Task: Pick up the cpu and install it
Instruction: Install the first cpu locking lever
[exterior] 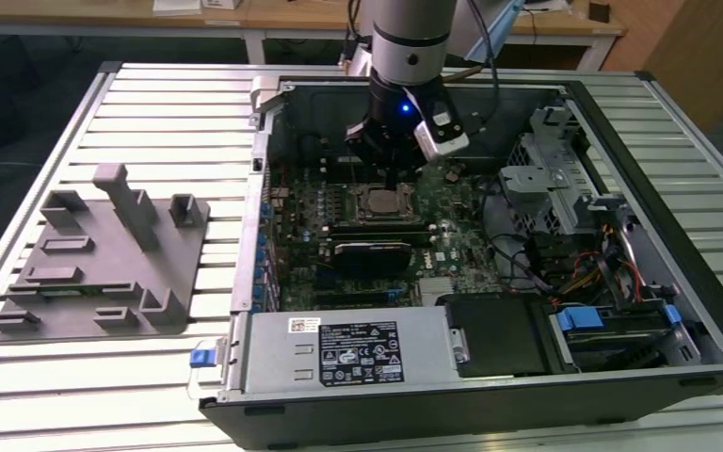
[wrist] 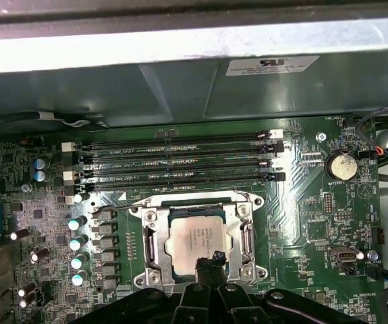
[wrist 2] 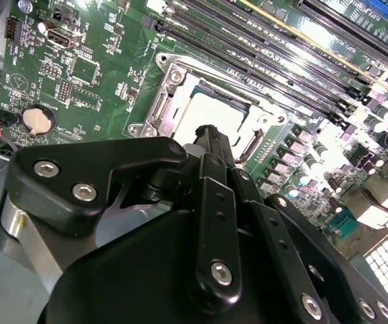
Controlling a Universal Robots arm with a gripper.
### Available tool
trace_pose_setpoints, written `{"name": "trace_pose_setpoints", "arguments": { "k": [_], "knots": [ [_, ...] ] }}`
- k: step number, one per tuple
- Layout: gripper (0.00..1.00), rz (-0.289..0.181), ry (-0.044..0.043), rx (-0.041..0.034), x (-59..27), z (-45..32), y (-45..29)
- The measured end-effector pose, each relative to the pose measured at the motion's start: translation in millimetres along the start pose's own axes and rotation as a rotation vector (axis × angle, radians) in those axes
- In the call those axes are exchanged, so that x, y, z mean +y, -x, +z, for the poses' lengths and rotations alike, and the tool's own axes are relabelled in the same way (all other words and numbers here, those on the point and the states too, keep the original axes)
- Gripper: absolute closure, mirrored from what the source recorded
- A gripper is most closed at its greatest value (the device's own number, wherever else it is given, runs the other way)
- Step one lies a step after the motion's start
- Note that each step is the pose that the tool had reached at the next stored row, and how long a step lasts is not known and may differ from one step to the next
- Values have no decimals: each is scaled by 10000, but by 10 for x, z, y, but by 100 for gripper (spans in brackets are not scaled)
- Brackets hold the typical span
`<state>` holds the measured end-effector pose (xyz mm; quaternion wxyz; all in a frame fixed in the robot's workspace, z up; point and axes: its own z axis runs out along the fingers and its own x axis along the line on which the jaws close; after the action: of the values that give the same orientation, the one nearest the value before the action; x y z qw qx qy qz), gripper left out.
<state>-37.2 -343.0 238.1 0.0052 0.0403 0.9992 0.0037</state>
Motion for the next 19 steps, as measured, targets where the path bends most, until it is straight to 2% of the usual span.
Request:
{"name": "trace_pose_setpoints", "arguments": {
  "k": [19],
  "knots": [
    [89,1,0,0,-29,-4,-352]
  ]
}}
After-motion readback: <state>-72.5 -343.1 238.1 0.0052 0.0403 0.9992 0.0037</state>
